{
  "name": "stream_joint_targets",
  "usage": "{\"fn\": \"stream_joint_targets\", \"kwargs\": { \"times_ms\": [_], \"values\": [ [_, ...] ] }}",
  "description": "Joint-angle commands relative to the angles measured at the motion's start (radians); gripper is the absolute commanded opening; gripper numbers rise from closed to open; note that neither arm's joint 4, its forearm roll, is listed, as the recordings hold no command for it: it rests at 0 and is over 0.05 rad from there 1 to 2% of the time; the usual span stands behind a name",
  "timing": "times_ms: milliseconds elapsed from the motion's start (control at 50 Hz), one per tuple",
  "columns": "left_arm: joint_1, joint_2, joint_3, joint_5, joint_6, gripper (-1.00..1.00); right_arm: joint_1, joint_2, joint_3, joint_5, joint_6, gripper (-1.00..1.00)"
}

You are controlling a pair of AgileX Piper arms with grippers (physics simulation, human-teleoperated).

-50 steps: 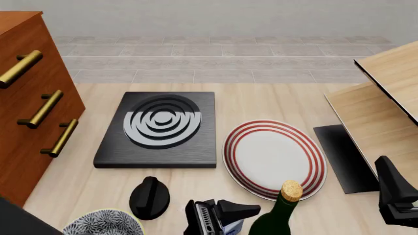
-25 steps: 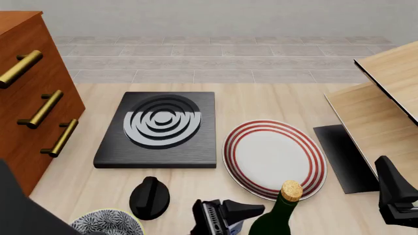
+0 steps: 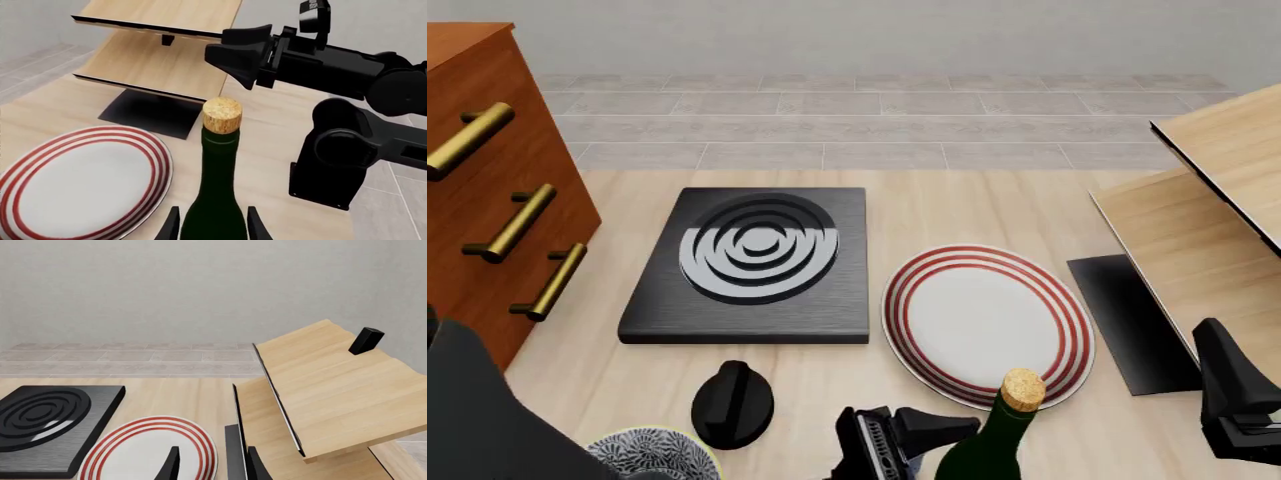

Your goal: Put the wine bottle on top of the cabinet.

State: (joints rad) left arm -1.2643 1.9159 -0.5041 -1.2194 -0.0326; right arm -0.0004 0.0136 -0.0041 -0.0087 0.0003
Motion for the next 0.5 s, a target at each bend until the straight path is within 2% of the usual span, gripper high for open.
{"fn": "stream_joint_targets", "kwargs": {
  "times_ms": [20,60,80,500],
  "values": [
    [0.007,0.015,-0.018,0.0,0.005,1.0,0.0,0.0,0.0,0.0,0.0,1.0],
    [0.012,0.016,-0.02,0.0,0.003,1.0,0.0,0.0,0.0,0.0,0.0,1.0],
    [0.01,0.02,-0.024,0.0,0.004,-1.0,0.0,0.0,0.0,0.0,0.0,1.0],
    [0.003,-0.067,0.019,0.0,-0.001,-1.0,0.0,0.0,0.0,0.0,0.0,1.0]
  ]
}}
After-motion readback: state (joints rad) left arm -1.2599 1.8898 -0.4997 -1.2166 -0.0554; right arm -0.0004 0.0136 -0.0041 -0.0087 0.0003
